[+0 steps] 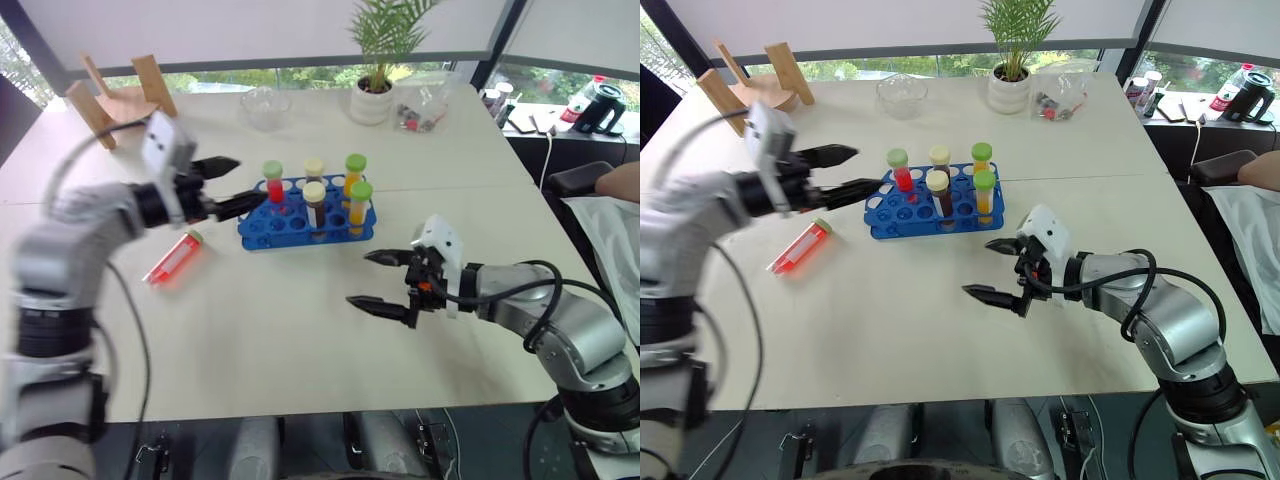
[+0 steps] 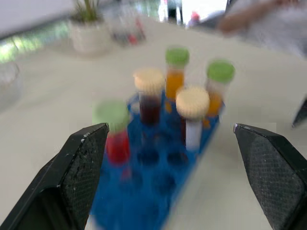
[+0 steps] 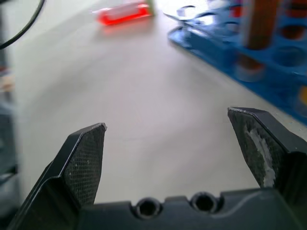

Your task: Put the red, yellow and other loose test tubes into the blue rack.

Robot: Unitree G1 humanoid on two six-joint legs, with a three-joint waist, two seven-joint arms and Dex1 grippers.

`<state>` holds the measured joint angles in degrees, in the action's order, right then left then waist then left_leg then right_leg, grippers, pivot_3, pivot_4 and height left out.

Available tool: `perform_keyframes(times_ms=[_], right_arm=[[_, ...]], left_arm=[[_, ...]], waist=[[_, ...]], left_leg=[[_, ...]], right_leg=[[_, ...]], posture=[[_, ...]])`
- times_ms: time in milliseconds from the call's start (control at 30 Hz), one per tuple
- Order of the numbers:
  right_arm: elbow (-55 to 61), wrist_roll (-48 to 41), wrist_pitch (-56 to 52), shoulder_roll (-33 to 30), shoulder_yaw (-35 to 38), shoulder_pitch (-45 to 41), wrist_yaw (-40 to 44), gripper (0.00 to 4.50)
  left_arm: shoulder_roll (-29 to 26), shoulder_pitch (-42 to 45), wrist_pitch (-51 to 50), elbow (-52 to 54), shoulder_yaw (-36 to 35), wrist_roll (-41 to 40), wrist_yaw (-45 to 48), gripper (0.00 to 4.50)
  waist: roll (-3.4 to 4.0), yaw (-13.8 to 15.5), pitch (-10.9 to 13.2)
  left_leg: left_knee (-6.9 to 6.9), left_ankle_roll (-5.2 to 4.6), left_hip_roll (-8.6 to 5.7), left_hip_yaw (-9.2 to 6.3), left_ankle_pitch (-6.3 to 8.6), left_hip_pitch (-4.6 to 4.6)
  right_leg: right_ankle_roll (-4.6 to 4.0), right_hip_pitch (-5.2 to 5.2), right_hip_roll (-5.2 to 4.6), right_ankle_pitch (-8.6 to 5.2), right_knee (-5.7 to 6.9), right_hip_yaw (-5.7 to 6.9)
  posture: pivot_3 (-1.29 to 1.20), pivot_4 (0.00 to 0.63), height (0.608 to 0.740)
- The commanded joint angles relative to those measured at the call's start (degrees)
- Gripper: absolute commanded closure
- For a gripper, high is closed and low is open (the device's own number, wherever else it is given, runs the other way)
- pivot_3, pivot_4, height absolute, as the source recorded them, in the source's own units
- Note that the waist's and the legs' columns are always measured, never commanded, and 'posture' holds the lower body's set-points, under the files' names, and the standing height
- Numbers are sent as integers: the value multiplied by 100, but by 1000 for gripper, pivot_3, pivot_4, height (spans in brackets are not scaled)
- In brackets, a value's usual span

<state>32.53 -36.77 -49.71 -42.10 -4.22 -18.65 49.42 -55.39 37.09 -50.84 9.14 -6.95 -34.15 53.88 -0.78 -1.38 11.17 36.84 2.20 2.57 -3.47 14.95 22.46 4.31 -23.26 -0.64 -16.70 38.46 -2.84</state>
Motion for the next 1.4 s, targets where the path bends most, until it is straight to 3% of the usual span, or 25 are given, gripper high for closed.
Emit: perform_keyframes(times_ms=[33, 100, 167, 300, 433, 533, 767, 1167, 1267, 1400], right_arm=[[-4, -144, 253, -92, -77, -211, 482, 0], [-277, 86, 520, -45, -277, -349, 656, 0], [-505, 260, 747, 75, -440, -457, 712, 0], [-853, 445, 1073, 438, -629, -563, 684, 0], [-1098, 371, 1142, 962, -475, -385, 350, 0], [-1054, 429, 1180, 1073, -413, -216, 188, 0], [-897, 453, 1210, 1192, -421, 72, -132, 0], [-843, 511, 1307, 1382, -448, 216, -376, 0], [-840, 516, 1314, 1393, -462, 225, -389, 0], [-876, 512, 1311, 1362, -435, 207, -380, 0]], left_arm=[[-999, 467, -240, -566, 717, 587, 738, 194], [-1285, 962, -125, -1251, 1552, 1331, 979, 194], [-1227, 1474, -57, -1937, 2246, 1921, 1229, 194], [-667, 2408, 442, -3499, 3242, 2909, 1819, 194], [256, 3321, 808, -5330, 3780, 3611, 2266, 194], [599, 3619, 836, -6041, 4109, 3985, 2869, 194], [904, 3828, 1137, -6677, 4272, 4684, 3334, 194], [588, 2731, 704, -5478, 4084, 5008, 3662, 194], [633, 2604, 608, -5408, 4009, 5015, 3499, 1052], [674, 2468, 448, -5143, 3904, 4954, 3495, 3002]], waist=[[0, 31, 0], [0, 49, 0], [1, 60, 0], [-1, 66, 0], [-4, 65, -2], [-4, 36, -2], [-4, -74, -1], [-4, -112, -1], [-5, -111, -2], [-5, -108, -2]], left_leg=[[-3, 0, 0, 0, 0, -2], [-4, 0, 0, 0, 0, -2], [-5, 0, 0, 4, 0, -1], [0, -1, -1, 7, 0, 16], [19, 0, 0, -9, -1, 94], [19, 16, -7, 1, -11, 117], [13, -2, -2, 0, -1, 117], [28, -9, -4, -1, 3, 103], [30, -6, -5, 0, 1, 99], [31, -5, -6, 0, 1, 99]], right_leg=[[-1, 2, 0, -1, -6, 1], [-2, 3, 1, -2, -13, 4], [-18, 3, 2, -11, -22, 2], [1, -7, 2, -3, -22, 0], [2, -73, 4, 0, -10, 17], [2, -103, -4, 1, -5, 9], [-2, -115, 2, -2, 4, 4], [-4, -115, 0, -4, 55, 0], [-3, -115, -2, -4, 62, -1], [-4, -115, -2, -4, 64, -1]], posture=[[0, 150, 740], [0, 150, 740], [0, 150, 740], [0, 150, 740], [0, 150, 740], [0, 150, 740], [0, 150, 740], [0, 150, 740], [0, 150, 740], [0, 150, 740]])
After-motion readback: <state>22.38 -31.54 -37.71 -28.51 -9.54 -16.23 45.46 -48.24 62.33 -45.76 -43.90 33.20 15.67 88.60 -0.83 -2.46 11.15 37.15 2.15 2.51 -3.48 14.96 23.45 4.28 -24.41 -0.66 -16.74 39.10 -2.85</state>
